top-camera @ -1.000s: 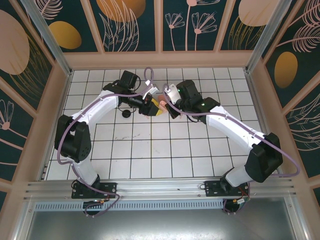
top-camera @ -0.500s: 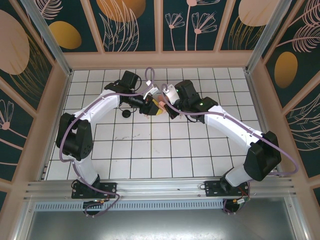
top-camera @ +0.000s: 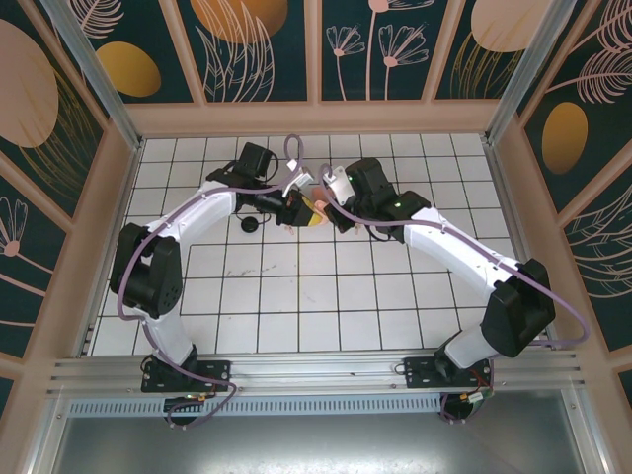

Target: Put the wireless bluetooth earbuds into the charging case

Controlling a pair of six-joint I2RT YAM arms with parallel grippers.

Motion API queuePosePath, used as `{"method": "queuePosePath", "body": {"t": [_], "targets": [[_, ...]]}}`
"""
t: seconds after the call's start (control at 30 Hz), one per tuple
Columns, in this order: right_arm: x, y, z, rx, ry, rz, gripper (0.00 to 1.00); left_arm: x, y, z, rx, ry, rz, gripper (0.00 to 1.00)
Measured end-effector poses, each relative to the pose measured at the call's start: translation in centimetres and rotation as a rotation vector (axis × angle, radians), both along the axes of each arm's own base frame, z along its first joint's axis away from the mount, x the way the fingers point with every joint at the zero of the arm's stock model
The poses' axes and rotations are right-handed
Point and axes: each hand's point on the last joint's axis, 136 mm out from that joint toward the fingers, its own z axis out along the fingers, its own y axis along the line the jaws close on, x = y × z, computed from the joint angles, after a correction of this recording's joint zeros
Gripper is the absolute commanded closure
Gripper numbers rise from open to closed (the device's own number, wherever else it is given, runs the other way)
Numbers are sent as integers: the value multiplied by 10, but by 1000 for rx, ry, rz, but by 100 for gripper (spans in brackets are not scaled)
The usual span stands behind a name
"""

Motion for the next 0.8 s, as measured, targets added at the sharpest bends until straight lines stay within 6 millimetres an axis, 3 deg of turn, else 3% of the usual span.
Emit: {"method": "queuePosePath", "body": {"t": [0.1,0.27,0.57,0.67,0.8], "targets": [[6,-7,-5,-1,24,-55,49,-1,1,-5,-22,-6,39,100],[16,-13,-1,57,49,-150,37,7,5,-4,-58,-26,123,100],[41,-32,9,255,149,-409,31,40,18,0,-115,-102,332,100],[49,-28,13,310,191,-468,31,48,23,-7,-115,-104,400,100],[74,-13,22,374,232,-528,31,56,31,-17,-110,-105,487,100]]}}
